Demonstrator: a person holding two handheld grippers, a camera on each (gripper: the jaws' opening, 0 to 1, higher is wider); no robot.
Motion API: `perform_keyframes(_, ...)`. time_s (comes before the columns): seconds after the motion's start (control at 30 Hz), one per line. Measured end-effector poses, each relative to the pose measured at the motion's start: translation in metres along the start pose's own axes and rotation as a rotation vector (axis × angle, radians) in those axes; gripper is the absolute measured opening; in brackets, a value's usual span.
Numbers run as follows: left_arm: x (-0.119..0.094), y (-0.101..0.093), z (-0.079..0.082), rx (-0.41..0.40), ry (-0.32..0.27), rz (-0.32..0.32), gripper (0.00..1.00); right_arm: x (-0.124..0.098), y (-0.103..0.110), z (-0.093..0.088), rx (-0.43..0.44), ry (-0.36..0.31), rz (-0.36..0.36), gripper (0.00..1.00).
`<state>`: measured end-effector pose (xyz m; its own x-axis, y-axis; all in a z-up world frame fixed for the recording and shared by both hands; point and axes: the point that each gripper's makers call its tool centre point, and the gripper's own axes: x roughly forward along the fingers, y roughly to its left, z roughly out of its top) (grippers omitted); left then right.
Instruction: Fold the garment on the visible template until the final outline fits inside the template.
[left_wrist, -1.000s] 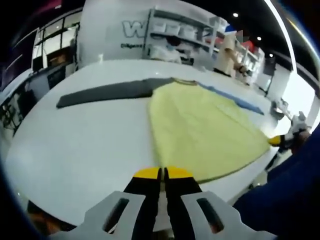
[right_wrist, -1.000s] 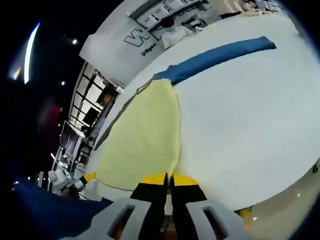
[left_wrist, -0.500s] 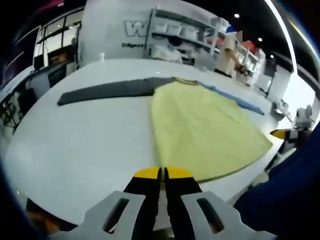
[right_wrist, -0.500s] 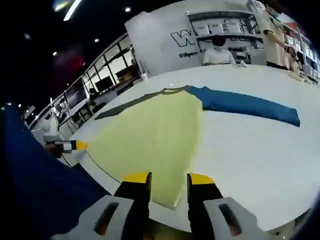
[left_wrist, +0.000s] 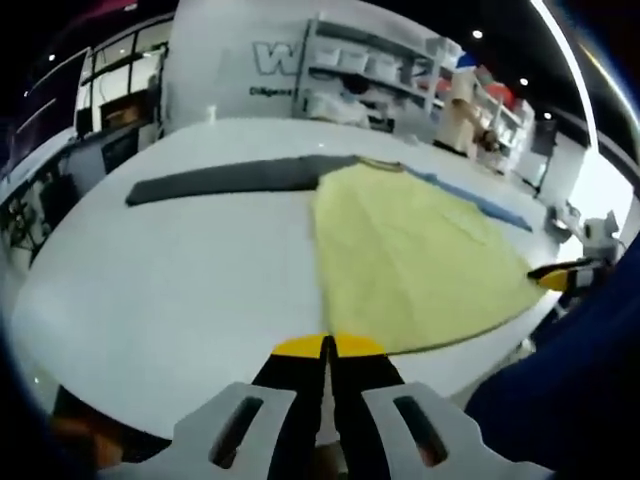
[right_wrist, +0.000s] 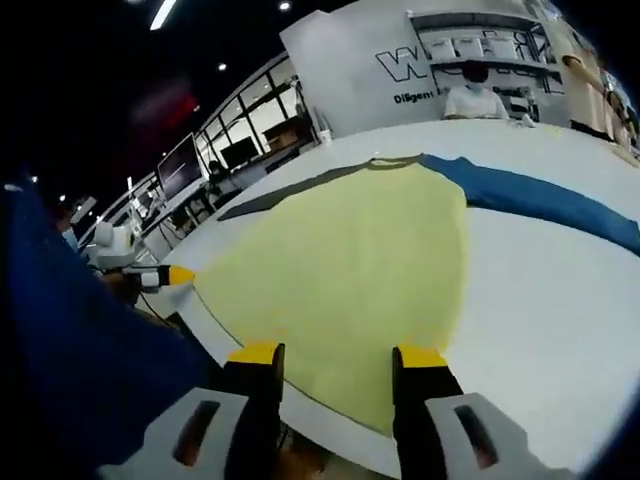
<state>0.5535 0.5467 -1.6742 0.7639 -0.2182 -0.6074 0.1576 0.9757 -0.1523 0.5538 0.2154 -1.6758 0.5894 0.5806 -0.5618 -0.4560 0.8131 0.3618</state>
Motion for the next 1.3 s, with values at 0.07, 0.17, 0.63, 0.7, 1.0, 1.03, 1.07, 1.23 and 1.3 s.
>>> perform_keyframes(0.07,-0.008,0.003,-0.001,-0.024,-0.007,0.001,0.0,-0.005,-0.001,-0.003,0.006,0.001,-0.01,0.39)
perform_keyframes(0.17,-0.017,0.008,0.006,-0.07,-0.051,0.012,0.0,-0.012,0.002,0.011,0.03,-0.075,-0.033,0.39)
perform_keyframes(0.63,0.006,0.072,0.078,-0.295,-0.239,0.065,0.22,-0.022,-0.002,0.031,0.13,-0.164,-0.087,0.41)
perform_keyframes(0.7,0.013,0.09,0.086,-0.339,-0.26,0.09,0.29,-0.025,-0.001,0.03,0.126,-0.159,-0.104,0.4)
perform_keyframes(1.0,0.038,0.18,0.122,-0.407,-0.323,0.213,0.41,-0.025,0.009,0.03,0.149,-0.147,-0.154,0.4)
perform_keyframes(1.03,0.04,0.185,0.125,-0.422,-0.33,0.212,0.41,-0.025,0.012,0.032,0.152,-0.152,-0.163,0.4)
perform_keyframes(1.07,0.041,0.188,0.126,-0.423,-0.33,0.213,0.41,-0.025,0.013,0.033,0.155,-0.153,-0.165,0.4)
perform_keyframes(1.23,0.052,0.21,0.13,-0.452,-0.314,0.224,0.42,-0.025,0.019,0.037,0.186,-0.184,-0.185,0.41)
perform_keyframes(1.3,0.061,0.225,0.132,-0.47,-0.303,0.216,0.42,-0.027,0.024,0.038,0.179,-0.182,-0.2,0.41)
